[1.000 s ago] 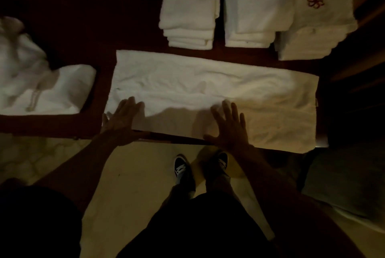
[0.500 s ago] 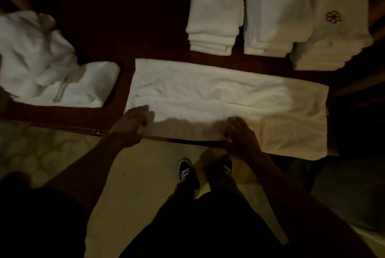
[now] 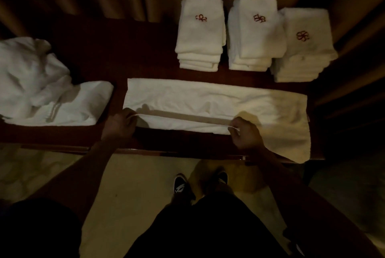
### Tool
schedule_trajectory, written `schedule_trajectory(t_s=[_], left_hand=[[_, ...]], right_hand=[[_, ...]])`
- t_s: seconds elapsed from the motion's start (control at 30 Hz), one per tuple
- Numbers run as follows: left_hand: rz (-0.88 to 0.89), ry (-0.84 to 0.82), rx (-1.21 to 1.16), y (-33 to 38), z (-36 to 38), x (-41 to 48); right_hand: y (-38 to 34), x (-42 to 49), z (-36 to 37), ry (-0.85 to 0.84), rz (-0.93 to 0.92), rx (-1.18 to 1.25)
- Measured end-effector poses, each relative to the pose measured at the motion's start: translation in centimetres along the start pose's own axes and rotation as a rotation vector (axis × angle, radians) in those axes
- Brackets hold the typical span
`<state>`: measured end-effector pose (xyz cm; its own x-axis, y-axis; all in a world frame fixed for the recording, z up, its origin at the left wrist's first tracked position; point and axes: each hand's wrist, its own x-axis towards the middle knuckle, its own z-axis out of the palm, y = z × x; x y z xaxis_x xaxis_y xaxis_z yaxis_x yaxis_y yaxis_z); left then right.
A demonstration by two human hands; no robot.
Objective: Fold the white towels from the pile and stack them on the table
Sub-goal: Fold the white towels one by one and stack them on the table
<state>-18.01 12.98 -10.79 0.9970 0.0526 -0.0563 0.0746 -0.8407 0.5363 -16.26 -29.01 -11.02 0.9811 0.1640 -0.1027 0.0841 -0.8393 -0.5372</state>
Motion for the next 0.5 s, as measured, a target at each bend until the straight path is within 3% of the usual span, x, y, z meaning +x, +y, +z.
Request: schedule_trajectory(t_s=[0.2, 0.33, 0.5], left_hand=[[0.069, 0.077, -0.07, 1.8, -1.3, 2.8], [-0.067, 0.074, -0.078, 3.4, -2.1, 5.2], [-0.099, 0.052, -0.085, 3.5, -2.3, 8.0]], right_hand=[[-0.5, 2.9, -1.7, 0.031, 0.032, -0.052], [-0.8, 5.6, -2.7, 0.078, 0.015, -0.057], [-1.0, 9.0, -2.8, 0.066, 0.063, -0.108]])
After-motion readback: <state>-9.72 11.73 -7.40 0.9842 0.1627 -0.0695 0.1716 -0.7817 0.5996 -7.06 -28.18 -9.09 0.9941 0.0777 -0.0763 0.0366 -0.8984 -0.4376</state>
